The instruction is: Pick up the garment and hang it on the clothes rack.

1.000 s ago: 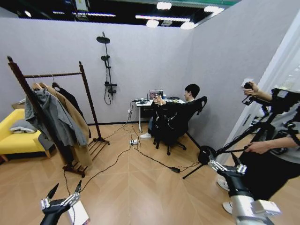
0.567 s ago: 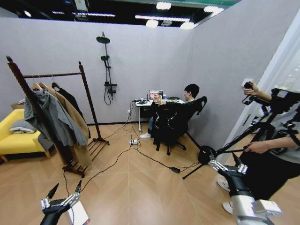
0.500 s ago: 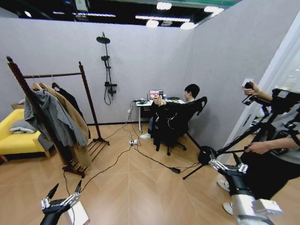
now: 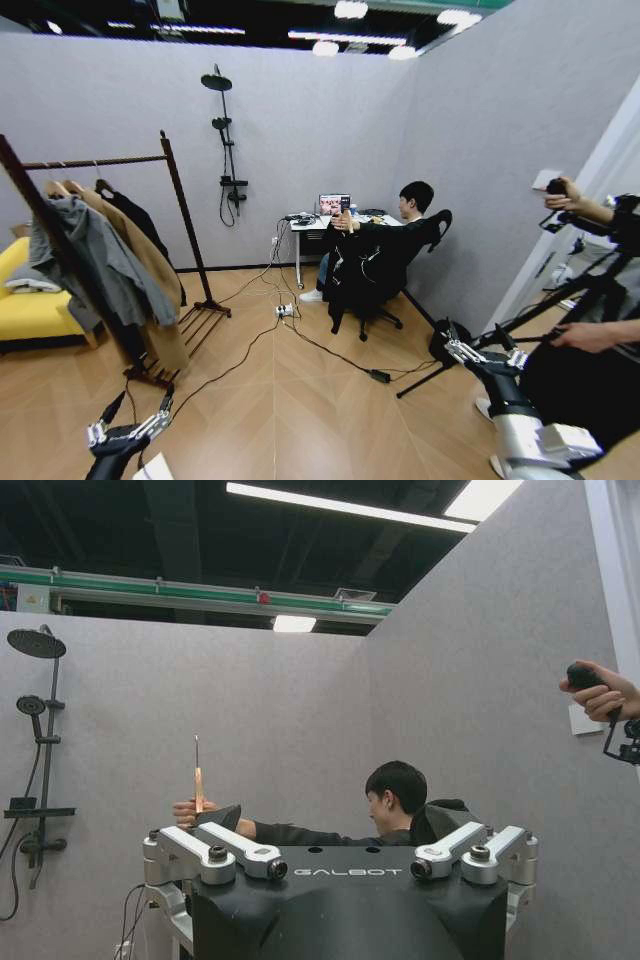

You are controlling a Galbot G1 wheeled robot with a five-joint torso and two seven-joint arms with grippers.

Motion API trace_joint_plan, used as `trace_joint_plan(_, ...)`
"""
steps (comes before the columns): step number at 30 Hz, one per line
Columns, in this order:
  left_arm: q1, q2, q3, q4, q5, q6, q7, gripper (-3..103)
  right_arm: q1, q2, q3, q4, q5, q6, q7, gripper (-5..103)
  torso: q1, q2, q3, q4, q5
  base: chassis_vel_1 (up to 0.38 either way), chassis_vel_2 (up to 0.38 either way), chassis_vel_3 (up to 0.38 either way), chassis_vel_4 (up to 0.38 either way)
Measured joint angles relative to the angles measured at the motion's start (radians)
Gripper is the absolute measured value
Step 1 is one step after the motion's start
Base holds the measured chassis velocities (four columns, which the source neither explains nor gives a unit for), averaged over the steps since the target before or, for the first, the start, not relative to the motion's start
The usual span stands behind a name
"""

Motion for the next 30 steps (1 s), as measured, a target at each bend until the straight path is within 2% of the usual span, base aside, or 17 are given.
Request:
trace_joint_plan(1,0.0,0.0,0.0,0.0,0.0,0.0,0.0,100,0.0,0.0,0.0,0.0,0.0,0.0,0.0,100,0.0,0.0,0.0,-0.0002,-0.001,-0.301,0.255,0.291,-0.266)
trace_joint_plan(5,0.0,0.0,0.0,0.0,0.0,0.0,0.0,100,0.004,-0.001,0.0,0.0,0.003,0.0,0.0,100,0.0,0.0,0.0,-0.0006,-0.0009,-0.301,0.267,0.286,-0.286)
trace_joint_plan(6,0.0,0.0,0.0,0.0,0.0,0.0,0.0,100,0.007,-0.004,0.0,-0.003,0.004,-0.001,0.0,100,0.0,0.0,0.0,0.0,0.0,-0.302,0.288,0.314,-0.295)
trace_joint_plan(7,0.0,0.0,0.0,0.0,0.0,0.0,0.0,100,0.01,-0.006,-0.001,-0.005,0.005,-0.002,0.0,100,0.0,0.0,0.0,-0.0002,-0.001,-0.295,0.312,0.314,-0.299)
trace_joint_plan(10,0.0,0.0,0.0,0.0,0.0,0.0,0.0,100,0.019,-0.008,-0.007,-0.008,0.005,-0.004,-0.001,100,0.0,0.0,0.0,-0.0006,-0.0008,-0.29,0.301,0.296,-0.295)
trace_joint_plan(11,0.0,0.0,0.0,0.0,0.0,0.0,0.0,100,0.023,-0.009,-0.009,-0.009,0.006,-0.005,-0.001,100,0.0,0.0,0.0,0.0,0.0001,-0.299,0.287,0.297,-0.341)
trace_joint_plan(14,0.0,0.0,0.0,0.0,0.0,0.0,0.0,100,0.036,-0.011,-0.014,-0.011,0.016,-0.005,-0.004,100,0.0,0.0,0.0,-0.0001,-0.0009,-0.296,0.311,0.307,-0.329)
trace_joint_plan(19,0.0,0.0,0.0,0.0,0.0,0.0,0.0,100,0.054,-0.018,-0.016,-0.014,0.041,-0.008,-0.016,100,0.0,0.0,0.0,-0.0002,0.0001,-0.308,0.307,0.299,-0.317)
trace_joint_plan(20,0.0,0.0,0.0,0.0,0.0,0.0,0.0,100,0.06,-0.02,-0.014,-0.015,0.047,-0.015,-0.026,100,0.0,0.0,0.0,-0.0003,-0.0008,-0.322,0.315,0.298,-0.302)
trace_joint_plan(22,0.0,0.0,0.0,0.0,0.0,0.0,0.0,100,0.082,-0.028,-0.006,-0.012,0.069,-0.061,-0.065,100,0.0,0.0,0.0,-0.0005,-0.001,-0.308,0.316,0.314,-0.306)
trace_joint_plan(23,0.0,0.0,0.0,0.0,0.0,0.0,0.0,100,0.082,-0.028,-0.006,-0.012,0.069,-0.061,-0.065,100,0.0,0.0,0.0,-0.0005,-0.001,-0.308,0.316,0.299,-0.309)
trace_joint_plan(24,0.0,0.0,0.0,0.0,0.0,0.0,0.0,100,0.097,-0.036,-0.003,-0.007,0.091,-0.102,-0.087,100,0.0,0.0,0.0,-0.0001,0.0005,-0.291,0.301,0.277,-0.276)
trace_joint_plan(25,0.0,0.0,0.0,0.0,0.0,0.0,0.0,100,0.107,-0.044,-0.002,-0.001,0.111,-0.134,-0.101,100,0.0,0.0,0.0,-0.0002,-0.0001,-0.264,0.277,0.277,-0.276)
trace_joint_plan(26,0.0,0.0,0.0,0.0,0.0,0.0,0.0,100,0.107,-0.044,-0.002,-0.001,0.111,-0.134,-0.101,100,0.0,0.0,0.0,-0.0002,-0.0001,-0.264,0.277,0.277,-0.276)
trace_joint_plan(27,0.0,0.0,0.0,0.0,0.0,0.0,0.0,100,0.121,-0.057,-0.002,0.009,0.136,-0.175,-0.114,100,0.0,0.0,0.0,-0.0003,-0.0016,-0.264,0.227,0.25,-0.246)
trace_joint_plan(28,0.0,0.0,0.0,0.0,0.0,0.0,0.0,100,0.139,-0.071,-0.005,0.016,0.16,-0.208,-0.121,100,0.0,0.0,0.0,-0.0004,-0.0004,-0.235,0.227,0.204,-0.224)
trace_joint_plan(30,0.0,0.0,0.0,0.0,0.0,0.0,0.0,100,0.164,-0.087,-0.017,0.02,0.18,-0.232,-0.122,100,0.0,0.0,0.0,-0.0004,-0.0005,-0.223,0.221,0.197,-0.213)
